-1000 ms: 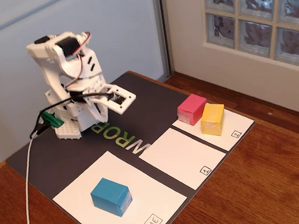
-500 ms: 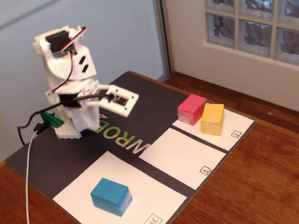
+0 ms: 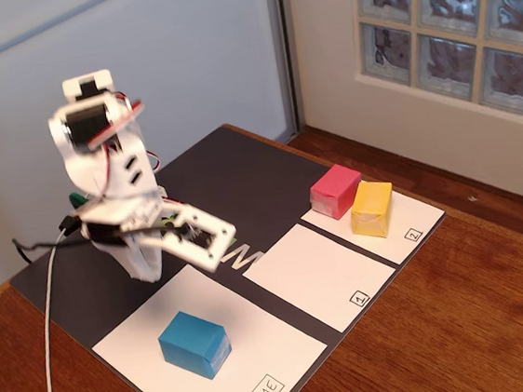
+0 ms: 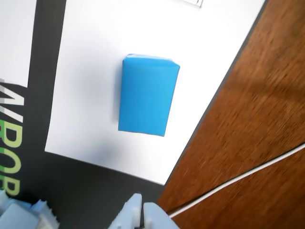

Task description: Move box blue to zone 1

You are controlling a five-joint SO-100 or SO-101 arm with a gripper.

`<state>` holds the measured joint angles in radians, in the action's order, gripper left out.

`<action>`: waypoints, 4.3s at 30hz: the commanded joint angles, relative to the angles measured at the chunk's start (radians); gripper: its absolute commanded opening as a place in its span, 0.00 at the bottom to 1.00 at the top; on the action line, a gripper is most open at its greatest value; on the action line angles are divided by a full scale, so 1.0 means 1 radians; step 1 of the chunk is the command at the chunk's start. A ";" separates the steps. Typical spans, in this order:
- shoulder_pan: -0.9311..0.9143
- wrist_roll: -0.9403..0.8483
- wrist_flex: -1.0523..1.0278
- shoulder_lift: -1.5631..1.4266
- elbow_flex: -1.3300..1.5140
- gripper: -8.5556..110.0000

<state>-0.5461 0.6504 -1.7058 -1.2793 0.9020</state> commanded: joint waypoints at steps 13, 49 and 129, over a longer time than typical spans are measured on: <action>-0.003 -0.008 0.057 0.187 -0.083 0.08; 0.176 0.176 0.181 0.109 0.179 0.42; 0.143 0.155 0.040 -0.183 0.242 0.07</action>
<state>-0.4280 0.8053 -1.6183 -1.3407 1.1904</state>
